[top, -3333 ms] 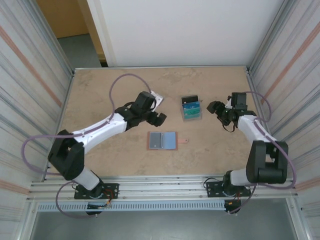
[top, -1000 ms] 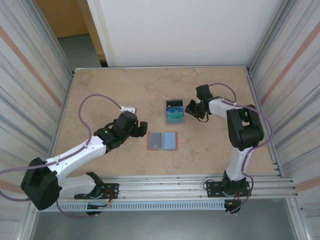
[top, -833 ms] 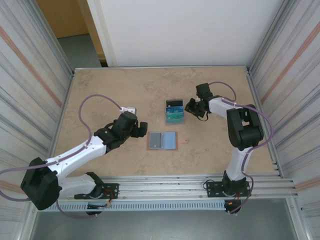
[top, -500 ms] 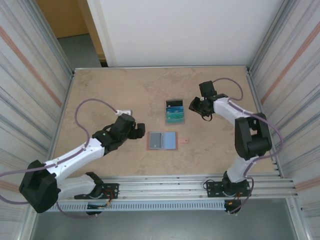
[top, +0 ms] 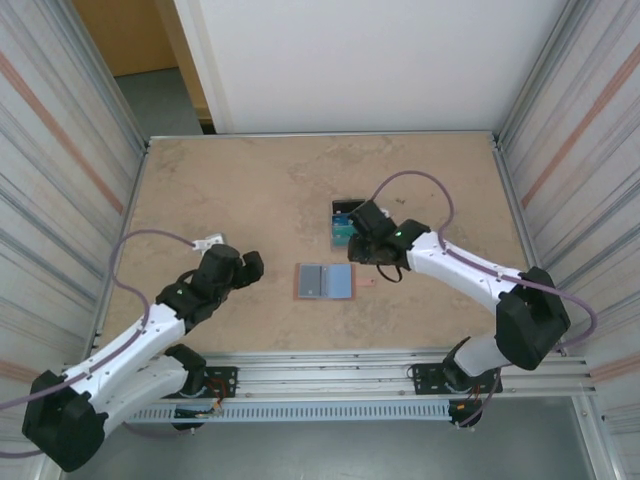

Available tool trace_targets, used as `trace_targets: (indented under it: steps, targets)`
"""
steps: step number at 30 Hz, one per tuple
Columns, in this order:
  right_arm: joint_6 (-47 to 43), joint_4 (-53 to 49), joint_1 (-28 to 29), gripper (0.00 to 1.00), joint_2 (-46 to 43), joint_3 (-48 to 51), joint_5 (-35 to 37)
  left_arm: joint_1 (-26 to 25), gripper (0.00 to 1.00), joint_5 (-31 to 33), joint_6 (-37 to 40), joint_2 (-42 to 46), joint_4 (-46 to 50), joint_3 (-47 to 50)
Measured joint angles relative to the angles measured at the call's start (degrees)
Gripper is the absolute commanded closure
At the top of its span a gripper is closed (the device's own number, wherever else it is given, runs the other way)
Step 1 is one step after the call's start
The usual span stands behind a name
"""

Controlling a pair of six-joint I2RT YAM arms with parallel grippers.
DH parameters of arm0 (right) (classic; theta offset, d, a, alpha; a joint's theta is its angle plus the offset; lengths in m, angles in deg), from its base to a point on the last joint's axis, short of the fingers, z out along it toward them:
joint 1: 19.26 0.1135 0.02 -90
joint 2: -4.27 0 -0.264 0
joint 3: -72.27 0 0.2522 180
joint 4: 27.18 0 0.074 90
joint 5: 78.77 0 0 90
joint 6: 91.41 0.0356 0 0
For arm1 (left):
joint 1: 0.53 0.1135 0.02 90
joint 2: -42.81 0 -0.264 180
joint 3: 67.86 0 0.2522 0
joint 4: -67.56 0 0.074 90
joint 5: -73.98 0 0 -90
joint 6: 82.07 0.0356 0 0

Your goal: Take the credit cards out of the card holder

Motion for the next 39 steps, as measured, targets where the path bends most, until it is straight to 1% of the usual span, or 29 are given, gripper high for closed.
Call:
trace_targets:
  steps: [3,5,9,12,18,24,28,39]
  targets:
    - [1.6,-1.6,6.1,0.50,3.2,-3.0,1.9,0.6,0.01,1.2,-1.8,3.4,0.9,1.9]
    - [2.2,-1.9,10.0,0.50,7.1,-6.5,2.8,0.7,0.01,1.8,-3.1,5.9,1.3,3.6]
    - [2.8,-1.7,15.1,0.49,14.8,-13.6,2.9,0.8,0.01,3.0,-4.9,9.9,2.6,6.1]
    - [2.7,-1.7,17.1,0.49,20.1,-18.1,2.6,1.0,0.01,4.0,-5.9,12.4,4.4,7.3]
    - [2.7,-2.6,17.6,0.48,26.8,-22.9,2.3,1.0,0.01,5.6,-6.8,16.3,7.1,8.0]
    - [2.8,-4.6,17.0,0.45,28.4,-23.3,2.5,1.0,0.01,5.5,-7.0,17.4,7.3,9.6]
    - [2.9,-4.4,16.3,0.41,28.5,-22.8,2.1,1.0,0.01,5.5,-7.0,16.6,7.3,10.1]
    - [3.0,-2.0,15.0,0.40,30.3,-19.7,-1.4,1.0,0.01,4.6,-7.0,11.8,5.6,10.1]
